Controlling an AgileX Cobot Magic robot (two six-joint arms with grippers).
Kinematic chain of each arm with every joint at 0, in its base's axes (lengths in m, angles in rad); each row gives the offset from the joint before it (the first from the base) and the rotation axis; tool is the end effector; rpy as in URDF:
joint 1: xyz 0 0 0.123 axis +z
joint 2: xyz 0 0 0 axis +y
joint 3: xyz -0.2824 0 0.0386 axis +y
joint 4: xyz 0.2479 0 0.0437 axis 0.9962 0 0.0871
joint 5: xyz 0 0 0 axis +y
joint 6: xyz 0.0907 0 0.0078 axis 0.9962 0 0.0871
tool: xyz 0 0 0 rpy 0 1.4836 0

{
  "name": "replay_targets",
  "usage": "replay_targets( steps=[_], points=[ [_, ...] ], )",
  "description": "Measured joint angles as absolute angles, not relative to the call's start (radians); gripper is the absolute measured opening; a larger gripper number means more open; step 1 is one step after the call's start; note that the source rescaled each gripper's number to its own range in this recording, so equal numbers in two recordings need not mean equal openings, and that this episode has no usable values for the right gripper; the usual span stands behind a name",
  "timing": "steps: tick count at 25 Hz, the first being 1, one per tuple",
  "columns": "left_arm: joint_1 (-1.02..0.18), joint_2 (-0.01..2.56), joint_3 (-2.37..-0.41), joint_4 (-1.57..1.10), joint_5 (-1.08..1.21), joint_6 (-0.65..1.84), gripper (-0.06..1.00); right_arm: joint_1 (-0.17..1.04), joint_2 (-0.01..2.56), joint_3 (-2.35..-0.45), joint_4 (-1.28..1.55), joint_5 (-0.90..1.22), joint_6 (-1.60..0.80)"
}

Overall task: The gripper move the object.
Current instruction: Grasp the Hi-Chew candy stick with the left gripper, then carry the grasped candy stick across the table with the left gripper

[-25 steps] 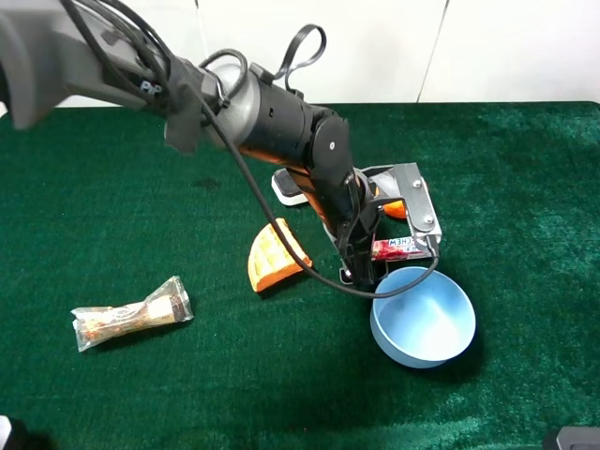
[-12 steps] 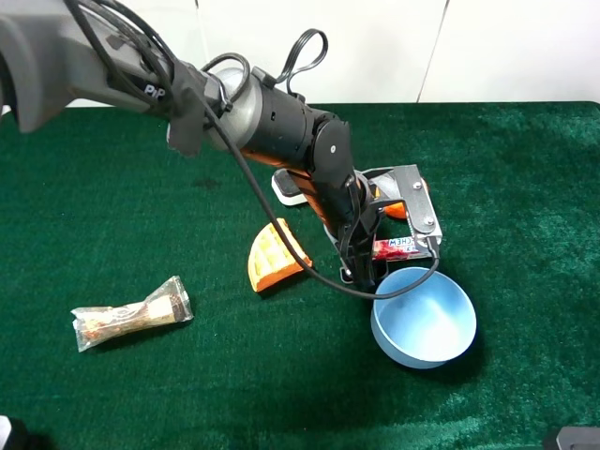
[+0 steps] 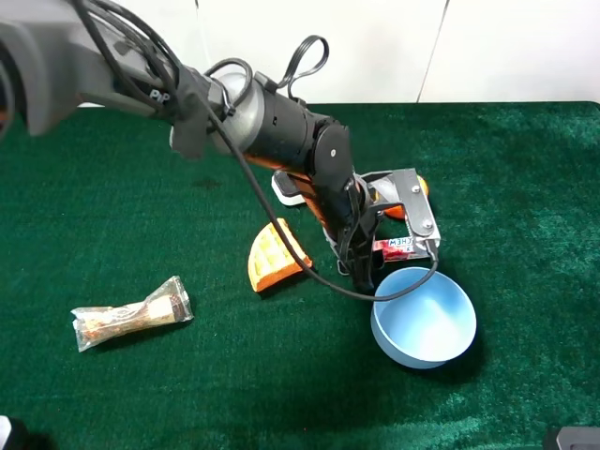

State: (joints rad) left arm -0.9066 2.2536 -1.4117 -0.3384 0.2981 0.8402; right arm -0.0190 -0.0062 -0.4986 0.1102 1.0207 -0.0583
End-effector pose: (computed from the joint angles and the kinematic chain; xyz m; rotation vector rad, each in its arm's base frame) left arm 0.2715 -0.3613 0.0839 1.7392 1.9651 -0.2652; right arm -0.0041 0.0086 0.2804 -0.0420 1.9953 0.0812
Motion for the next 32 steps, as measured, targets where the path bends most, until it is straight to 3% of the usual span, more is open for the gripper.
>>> replay_targets(
  steps=[7, 9, 13, 32],
  points=[
    [-0.914, 2.255, -1.412, -0.342, 0.286, 0.837, 0.44, -0.019, -0.006, -0.499, 0.11, 1.021, -0.058],
    [-0.915, 2.255, -1.412, -0.343, 0.286, 0.837, 0.34, -0.019, -0.006, -0.499, 0.11, 1.021, -0.058],
    [-0.915, 2.256, -1.412, -0.343, 0.286, 0.837, 0.02, -0.019, -0.006, -0.499, 0.11, 1.021, -0.058],
    [-0.918, 2.195, -1.418, -0.339, 0.356, 0.825, 0.01, -0.019, -0.006, -0.499, 0.11, 1.021, -0.058]
  ],
)
